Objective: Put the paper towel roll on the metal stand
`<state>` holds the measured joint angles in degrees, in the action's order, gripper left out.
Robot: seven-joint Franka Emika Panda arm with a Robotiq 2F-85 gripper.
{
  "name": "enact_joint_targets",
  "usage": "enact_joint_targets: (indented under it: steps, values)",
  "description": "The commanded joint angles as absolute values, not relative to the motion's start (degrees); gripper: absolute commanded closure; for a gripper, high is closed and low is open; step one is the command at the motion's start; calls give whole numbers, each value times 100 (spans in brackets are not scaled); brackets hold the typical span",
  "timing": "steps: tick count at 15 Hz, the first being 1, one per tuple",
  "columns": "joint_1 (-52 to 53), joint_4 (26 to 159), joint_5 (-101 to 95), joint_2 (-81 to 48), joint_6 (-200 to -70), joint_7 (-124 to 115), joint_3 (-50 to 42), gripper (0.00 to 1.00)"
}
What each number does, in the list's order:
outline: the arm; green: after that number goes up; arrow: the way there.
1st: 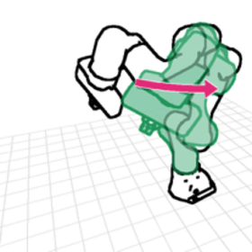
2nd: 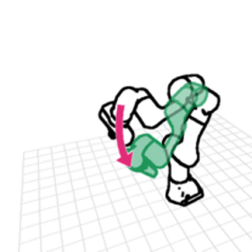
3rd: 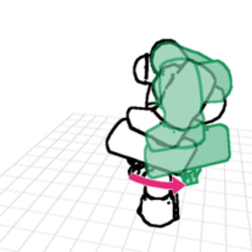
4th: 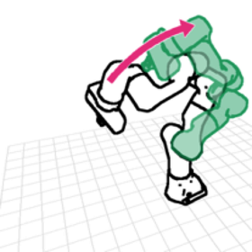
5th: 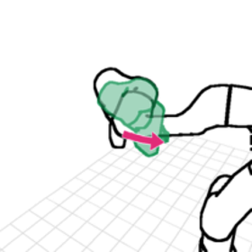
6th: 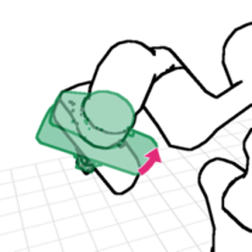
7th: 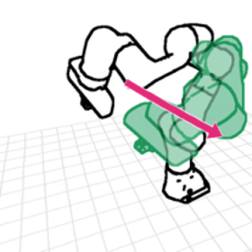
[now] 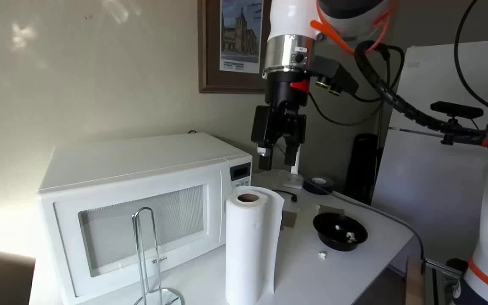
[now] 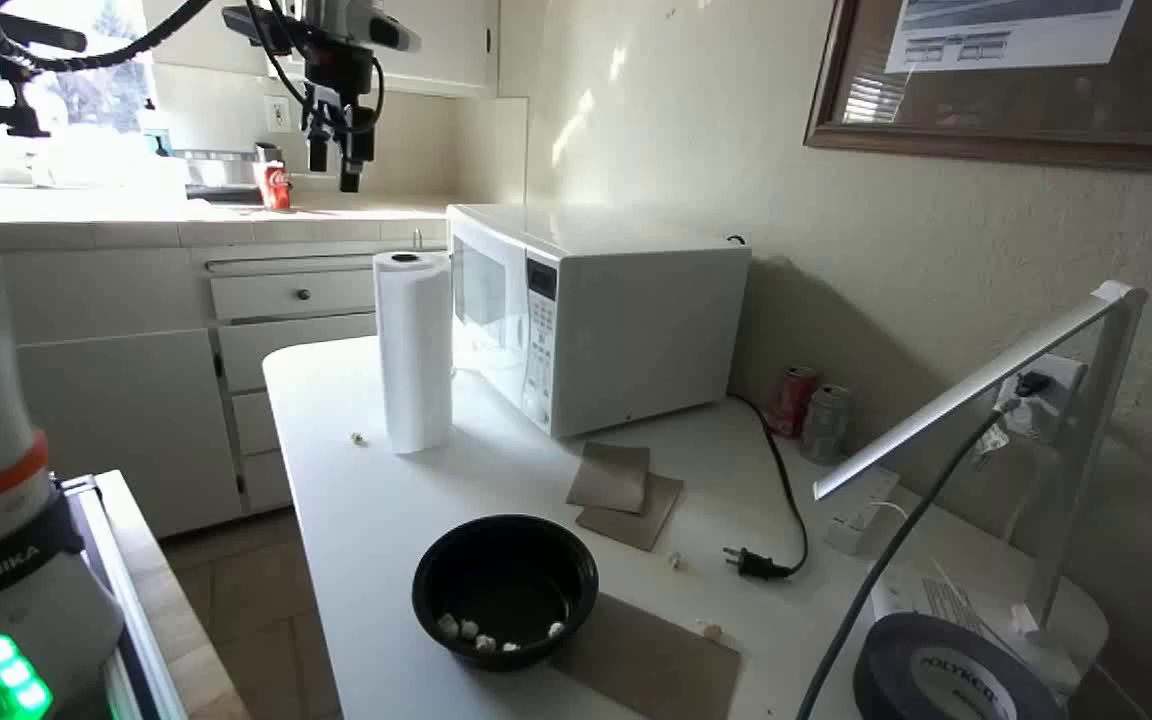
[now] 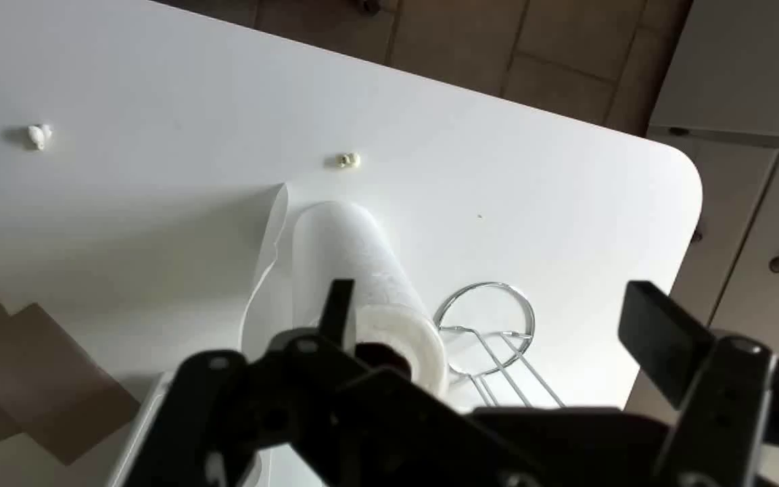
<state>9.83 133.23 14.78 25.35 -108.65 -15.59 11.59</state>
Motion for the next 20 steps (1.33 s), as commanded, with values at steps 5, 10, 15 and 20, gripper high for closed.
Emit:
enact_joint_targets:
  steps: [5, 10, 15, 20]
  values:
    - [962, 13311, 1483, 2534, -10850, -1553, 1179, 0]
    - [962, 13311, 1483, 2534, -10850, -1552, 1179, 0]
    - [818, 13387, 859, 2434, -10958, -1168, 1129, 0]
    - [738, 13517, 472, 2280, -11183, -770, 1008, 0]
